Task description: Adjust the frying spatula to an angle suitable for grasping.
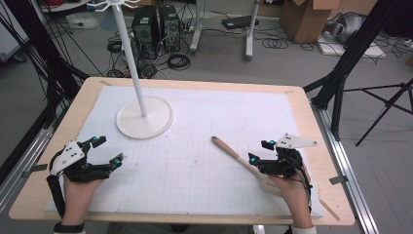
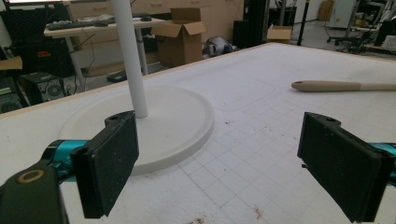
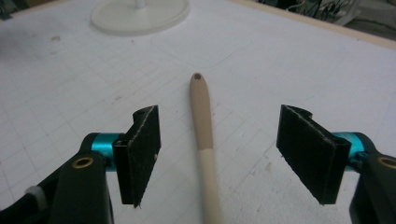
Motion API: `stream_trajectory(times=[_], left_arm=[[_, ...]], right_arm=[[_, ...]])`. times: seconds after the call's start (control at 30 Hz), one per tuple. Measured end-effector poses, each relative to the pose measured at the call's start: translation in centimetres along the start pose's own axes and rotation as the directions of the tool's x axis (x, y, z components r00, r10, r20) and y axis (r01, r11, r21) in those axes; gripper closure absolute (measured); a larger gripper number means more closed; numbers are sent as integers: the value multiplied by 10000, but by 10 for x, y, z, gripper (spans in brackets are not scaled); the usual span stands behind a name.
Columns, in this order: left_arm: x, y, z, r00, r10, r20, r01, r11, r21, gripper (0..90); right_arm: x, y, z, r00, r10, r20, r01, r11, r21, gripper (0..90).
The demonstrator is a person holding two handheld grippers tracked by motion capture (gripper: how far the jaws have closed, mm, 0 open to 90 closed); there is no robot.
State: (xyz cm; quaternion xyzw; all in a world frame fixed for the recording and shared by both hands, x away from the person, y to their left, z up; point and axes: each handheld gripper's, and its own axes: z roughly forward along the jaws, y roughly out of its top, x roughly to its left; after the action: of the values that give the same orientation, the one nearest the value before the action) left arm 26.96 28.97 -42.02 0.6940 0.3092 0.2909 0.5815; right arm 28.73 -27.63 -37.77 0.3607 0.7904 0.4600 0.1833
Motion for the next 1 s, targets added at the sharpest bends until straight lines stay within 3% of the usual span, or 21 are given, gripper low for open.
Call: stream_trajectory(times=[0.17, 0.3, 0.5, 0.7, 0.9, 1.0], left_arm=[[1, 0, 0, 10000, 18, 7, -18, 10000, 75, 130], [0, -1, 1, 10000, -19, 13, 19, 10000, 59, 130], [0, -1, 1, 10000, 1, 29, -2, 9999, 106, 130], [0, -2, 2, 10000, -28, 55, 27, 9998, 175, 130], [0, -2, 2, 10000, 25, 64, -27, 9997, 241, 130], [0, -2, 2, 10000, 1, 84, -3, 9997, 242, 130]], right_arm=[[4, 3, 12, 9992, -363, 143, 346, 9940, 1035, 312], [6, 4, 20, 9986, -506, 133, 473, 9816, 1848, 326], [8, 2, 34, 9972, -746, 26, 703, 9503, 3034, 359], [6, 0, 43, 9967, -802, 90, 712, 9268, 3687, 431], [5, -4, 52, 9963, -856, -20, 774, 8902, 4488, 469], [4, -6, 56, 9964, -836, -108, 787, 8768, 4744, 491]])
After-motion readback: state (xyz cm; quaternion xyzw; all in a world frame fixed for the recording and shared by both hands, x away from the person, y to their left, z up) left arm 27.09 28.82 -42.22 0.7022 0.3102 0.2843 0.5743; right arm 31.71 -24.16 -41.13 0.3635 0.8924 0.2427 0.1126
